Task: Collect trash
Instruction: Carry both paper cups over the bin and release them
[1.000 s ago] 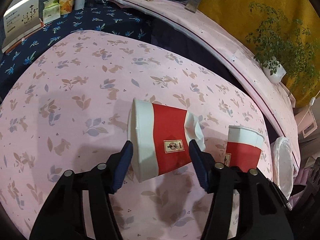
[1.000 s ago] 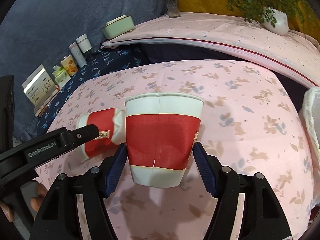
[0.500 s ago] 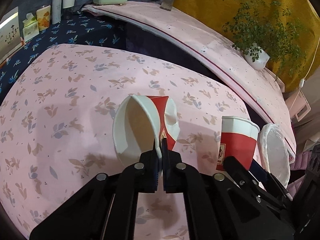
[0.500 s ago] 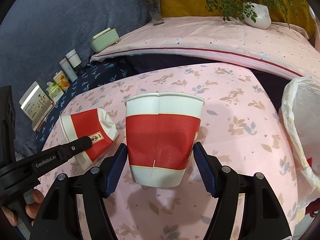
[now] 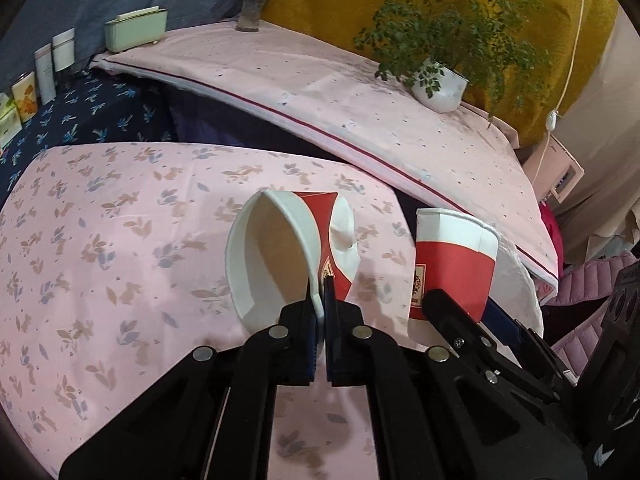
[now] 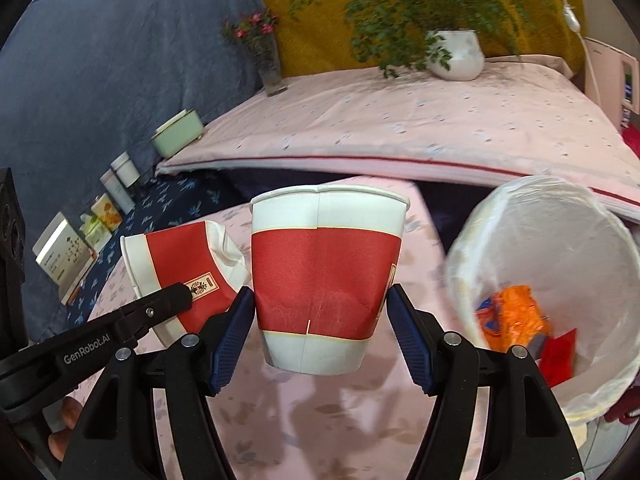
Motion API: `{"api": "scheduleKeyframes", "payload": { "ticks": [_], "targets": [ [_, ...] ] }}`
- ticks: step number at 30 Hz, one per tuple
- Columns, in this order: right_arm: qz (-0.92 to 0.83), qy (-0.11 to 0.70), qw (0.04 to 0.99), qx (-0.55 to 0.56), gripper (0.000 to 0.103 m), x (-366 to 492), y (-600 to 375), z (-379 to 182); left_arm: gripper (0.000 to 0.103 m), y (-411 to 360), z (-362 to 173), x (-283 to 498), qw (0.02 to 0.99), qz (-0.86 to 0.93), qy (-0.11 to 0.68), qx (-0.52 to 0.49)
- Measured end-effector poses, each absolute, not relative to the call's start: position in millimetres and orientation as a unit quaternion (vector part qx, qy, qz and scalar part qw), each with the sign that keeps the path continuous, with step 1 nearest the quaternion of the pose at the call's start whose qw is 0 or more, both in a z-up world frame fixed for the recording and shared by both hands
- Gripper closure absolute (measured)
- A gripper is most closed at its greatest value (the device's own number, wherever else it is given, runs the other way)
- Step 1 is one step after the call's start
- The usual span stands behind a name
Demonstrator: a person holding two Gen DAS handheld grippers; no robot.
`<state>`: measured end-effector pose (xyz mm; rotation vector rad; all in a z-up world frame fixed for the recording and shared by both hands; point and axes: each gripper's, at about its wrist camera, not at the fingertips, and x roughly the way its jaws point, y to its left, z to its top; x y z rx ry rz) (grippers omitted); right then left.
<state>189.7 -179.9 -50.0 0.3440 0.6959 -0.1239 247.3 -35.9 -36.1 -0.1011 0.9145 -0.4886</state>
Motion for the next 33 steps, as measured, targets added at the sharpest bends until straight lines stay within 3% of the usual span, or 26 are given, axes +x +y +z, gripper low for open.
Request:
{"api": "scheduleKeyframes", "payload": {
  "ticks": [14, 28, 32, 33],
  "targets": [
    [-0.139, 0.307, 0.92, 0.2, 0.038, 136, -283, -37, 0.101, -155, -20, 210, 0.848, -0.316, 0.426, 0.011],
    [-0.184, 0.3, 0.91, 0.22, 0.038, 111, -334, -40, 0.099, -209, -22, 190, 0.831, -0.357, 0.426, 0.038],
    [-0.187, 0.301, 0.908, 0.222, 0.038, 110, -337, -43, 0.074, -212, -22, 192, 0.834, -0.347, 0.427, 0.035],
    [-0.188, 0.301, 0.908, 0.223, 0.037, 110, -338, -43, 0.072, -211, -22, 193, 0.837, -0.344, 0.424, 0.035]
  ]
}}
